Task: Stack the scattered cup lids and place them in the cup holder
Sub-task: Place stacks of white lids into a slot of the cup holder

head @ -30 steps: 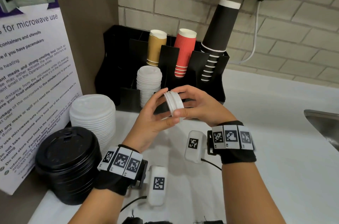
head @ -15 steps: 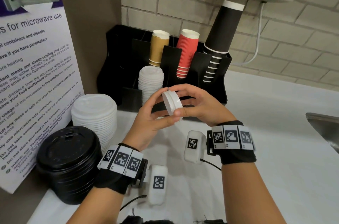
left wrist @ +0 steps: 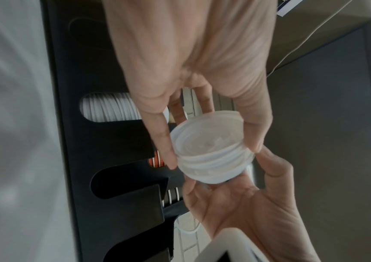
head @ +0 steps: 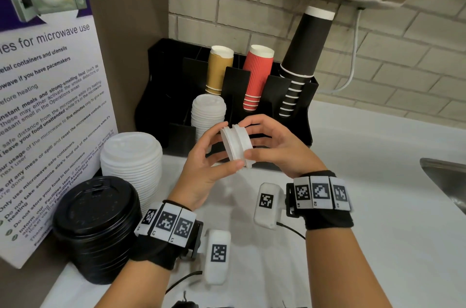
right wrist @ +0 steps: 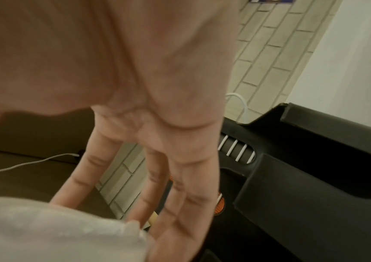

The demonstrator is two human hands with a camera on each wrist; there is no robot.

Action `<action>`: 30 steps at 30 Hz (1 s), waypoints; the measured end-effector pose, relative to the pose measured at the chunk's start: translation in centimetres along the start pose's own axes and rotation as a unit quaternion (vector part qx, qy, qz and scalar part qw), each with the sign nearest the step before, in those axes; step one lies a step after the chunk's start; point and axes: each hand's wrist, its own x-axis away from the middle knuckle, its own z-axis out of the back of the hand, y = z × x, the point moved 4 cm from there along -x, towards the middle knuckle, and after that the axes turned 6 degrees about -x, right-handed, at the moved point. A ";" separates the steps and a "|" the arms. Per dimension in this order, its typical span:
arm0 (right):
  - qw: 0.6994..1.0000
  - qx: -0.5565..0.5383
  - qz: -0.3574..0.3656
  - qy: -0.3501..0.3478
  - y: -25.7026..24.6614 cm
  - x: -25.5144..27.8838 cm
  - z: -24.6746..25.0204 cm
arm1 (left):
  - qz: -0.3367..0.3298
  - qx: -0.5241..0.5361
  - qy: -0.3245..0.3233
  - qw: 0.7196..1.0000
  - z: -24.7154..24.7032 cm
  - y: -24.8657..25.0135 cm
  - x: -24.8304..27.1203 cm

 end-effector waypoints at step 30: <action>0.913 0.402 0.062 0.009 -5.0 -12.9 -1.4 | 0.058 0.056 0.201 0.976 1.0 -1.7 -0.7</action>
